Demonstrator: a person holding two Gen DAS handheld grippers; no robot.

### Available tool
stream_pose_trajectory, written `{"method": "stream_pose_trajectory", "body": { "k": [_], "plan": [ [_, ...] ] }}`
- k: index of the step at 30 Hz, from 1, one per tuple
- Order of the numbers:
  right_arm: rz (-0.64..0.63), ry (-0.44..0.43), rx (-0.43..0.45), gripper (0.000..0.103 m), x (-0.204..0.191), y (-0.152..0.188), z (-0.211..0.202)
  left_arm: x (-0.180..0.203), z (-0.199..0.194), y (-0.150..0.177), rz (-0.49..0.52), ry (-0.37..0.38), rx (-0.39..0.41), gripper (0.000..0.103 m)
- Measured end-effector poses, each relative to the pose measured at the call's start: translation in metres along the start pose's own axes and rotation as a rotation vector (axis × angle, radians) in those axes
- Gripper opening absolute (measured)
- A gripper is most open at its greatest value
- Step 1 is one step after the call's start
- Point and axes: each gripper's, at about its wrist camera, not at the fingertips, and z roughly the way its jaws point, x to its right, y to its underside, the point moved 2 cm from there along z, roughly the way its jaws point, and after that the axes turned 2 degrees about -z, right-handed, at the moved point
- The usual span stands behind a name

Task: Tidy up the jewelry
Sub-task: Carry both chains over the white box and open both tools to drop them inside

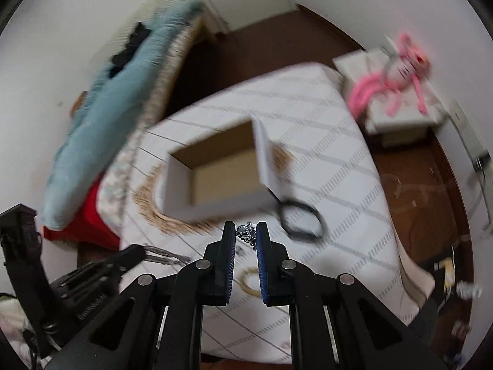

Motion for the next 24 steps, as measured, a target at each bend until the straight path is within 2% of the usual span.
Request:
{"method": "stream_pose_trajectory", "body": {
  "k": [5,9,15,17,21,22,24],
  "plan": [
    [-0.071,-0.025,0.032,0.014,-0.027,-0.048,0.003,0.006,0.001,-0.048,0.006,0.036,0.031,0.006],
    [-0.091,-0.007,-0.002,0.014,-0.032,-0.077,0.032,0.002,0.029,-0.080,0.012,0.028,-0.003,0.006],
    [-0.075,0.003,-0.120,0.014,-0.024,-0.098,0.095,-0.011,0.081,-0.097,0.004,0.029,-0.103,0.006],
    [-0.074,0.009,-0.149,0.014,-0.021,-0.097,0.111,-0.015,0.096,-0.100,0.011,0.012,-0.140,0.006],
    [-0.101,0.029,-0.214,0.014,-0.021,-0.100,0.143,-0.022,0.111,-0.105,-0.003,-0.047,-0.160,0.008],
    [-0.111,0.037,-0.254,0.015,-0.022,-0.100,0.154,-0.024,0.113,-0.106,-0.003,-0.061,-0.161,0.011],
    [-0.120,0.061,-0.288,0.015,-0.021,-0.101,0.166,-0.030,0.114,-0.108,-0.022,-0.089,-0.168,0.027]
  ]
}}
